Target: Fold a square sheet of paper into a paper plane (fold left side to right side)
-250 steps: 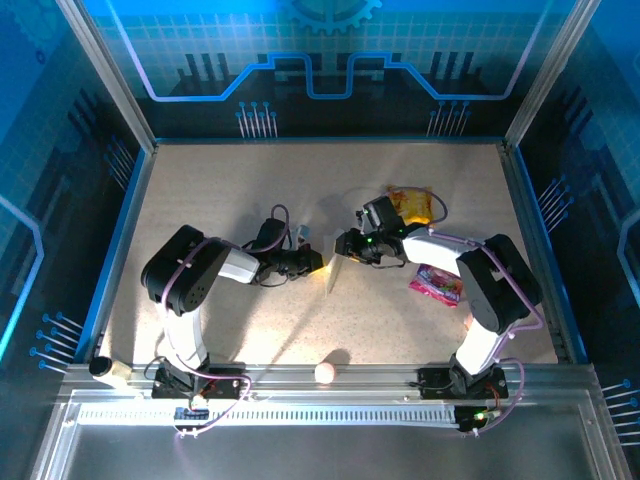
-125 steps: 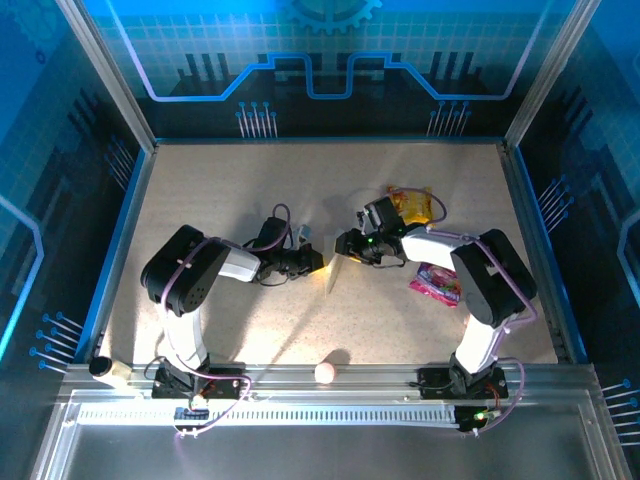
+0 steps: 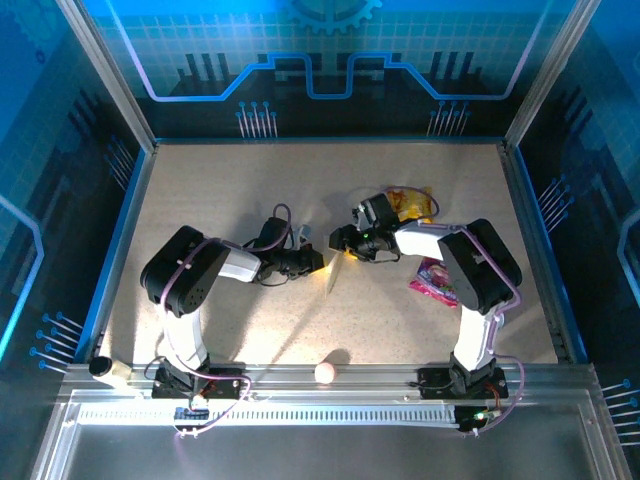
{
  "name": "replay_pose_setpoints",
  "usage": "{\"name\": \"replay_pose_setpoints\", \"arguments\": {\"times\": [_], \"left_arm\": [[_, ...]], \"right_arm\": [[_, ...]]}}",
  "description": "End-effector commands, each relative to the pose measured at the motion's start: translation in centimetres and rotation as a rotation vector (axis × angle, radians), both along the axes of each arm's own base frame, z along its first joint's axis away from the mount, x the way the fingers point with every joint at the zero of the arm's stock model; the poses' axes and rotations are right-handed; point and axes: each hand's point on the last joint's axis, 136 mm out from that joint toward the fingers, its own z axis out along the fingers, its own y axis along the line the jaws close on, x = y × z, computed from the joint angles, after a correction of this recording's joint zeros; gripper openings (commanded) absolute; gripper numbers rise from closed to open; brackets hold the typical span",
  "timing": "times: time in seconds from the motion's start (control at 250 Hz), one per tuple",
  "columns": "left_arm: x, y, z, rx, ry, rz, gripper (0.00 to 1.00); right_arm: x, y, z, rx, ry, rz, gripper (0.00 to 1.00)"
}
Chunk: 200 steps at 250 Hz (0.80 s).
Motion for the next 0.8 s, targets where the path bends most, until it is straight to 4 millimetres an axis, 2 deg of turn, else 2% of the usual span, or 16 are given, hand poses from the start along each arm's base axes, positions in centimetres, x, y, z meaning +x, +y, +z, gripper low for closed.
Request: {"name": "replay_pose_setpoints", "arguments": {"times": [0.0,0.344,0.507,0.795], "left_arm": [[0.1,-0.5,-1.5,0.074,-0.04,-0.004,0.0],[0.6,-1.0,-0.3,0.046,-0.085,-0.013,0.0],[0.5,-0.9,-0.5,0.055,-0.081,-0.015,0.0],[0.1,-0.5,-2.3,0.1,-0.024,-0.016,0.0]], "right_arm": [[0.3,-0.1,-0.5,-0.005,0.017,0.008,0.57],[-0.4,-0.2,-2.0,-0.024,0.053,0.013,0.57],[-0.7,-0.3,-2.3,-0.034,0.058,0.015,0.57],[-0.7,-0.3,-0.1,-0.007,0.014,0.013,0.56]]}}
